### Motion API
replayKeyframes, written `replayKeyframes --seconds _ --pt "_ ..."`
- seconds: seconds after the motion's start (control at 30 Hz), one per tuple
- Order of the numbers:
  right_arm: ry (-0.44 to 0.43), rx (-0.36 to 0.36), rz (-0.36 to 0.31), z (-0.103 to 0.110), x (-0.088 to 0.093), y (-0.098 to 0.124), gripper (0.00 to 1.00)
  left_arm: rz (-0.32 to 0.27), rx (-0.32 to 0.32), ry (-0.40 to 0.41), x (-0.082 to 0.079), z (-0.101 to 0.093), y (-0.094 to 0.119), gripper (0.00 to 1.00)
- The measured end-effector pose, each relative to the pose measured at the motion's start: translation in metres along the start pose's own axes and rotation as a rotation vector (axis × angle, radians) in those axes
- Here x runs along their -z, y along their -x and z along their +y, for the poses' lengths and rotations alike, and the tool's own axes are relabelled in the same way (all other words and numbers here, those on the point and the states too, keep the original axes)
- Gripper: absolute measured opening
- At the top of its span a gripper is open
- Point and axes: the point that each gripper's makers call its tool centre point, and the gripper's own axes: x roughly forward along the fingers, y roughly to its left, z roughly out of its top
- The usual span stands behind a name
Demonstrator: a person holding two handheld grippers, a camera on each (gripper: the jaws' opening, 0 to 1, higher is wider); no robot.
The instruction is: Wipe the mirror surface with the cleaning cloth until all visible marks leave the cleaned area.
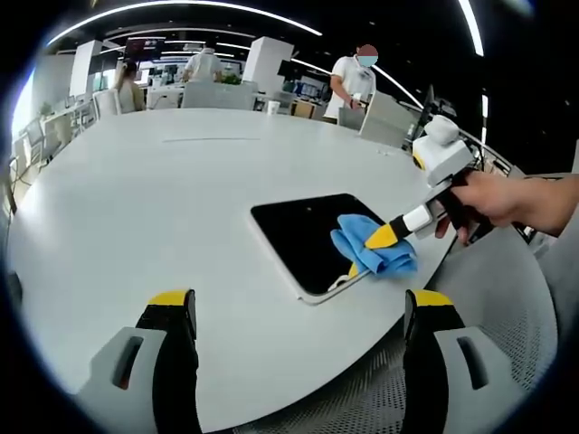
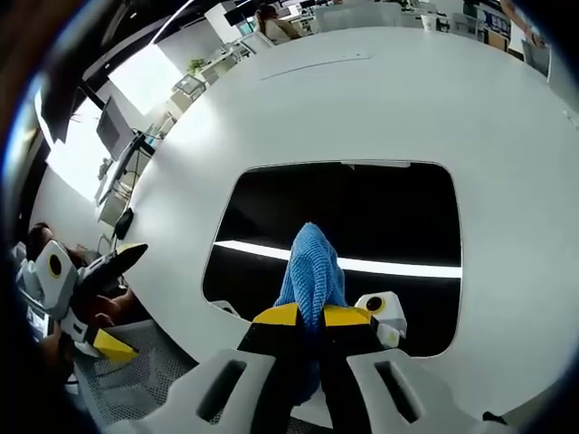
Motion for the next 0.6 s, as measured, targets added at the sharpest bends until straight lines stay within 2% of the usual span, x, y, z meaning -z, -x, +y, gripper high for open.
replayKeyframes --seconds 0.3,0.6 --pt "-0.006 0.009 0.002 -0.001 -0.004 -0.001 0.02 0.001 0.003 0.000 0.000 0.000 0.000 0.94" --pt "0.010 0.024 -0.012 -0.006 -0.017 -0.006 0.02 0.004 0.009 -0.002 0.000 -0.001 0.000 0.94"
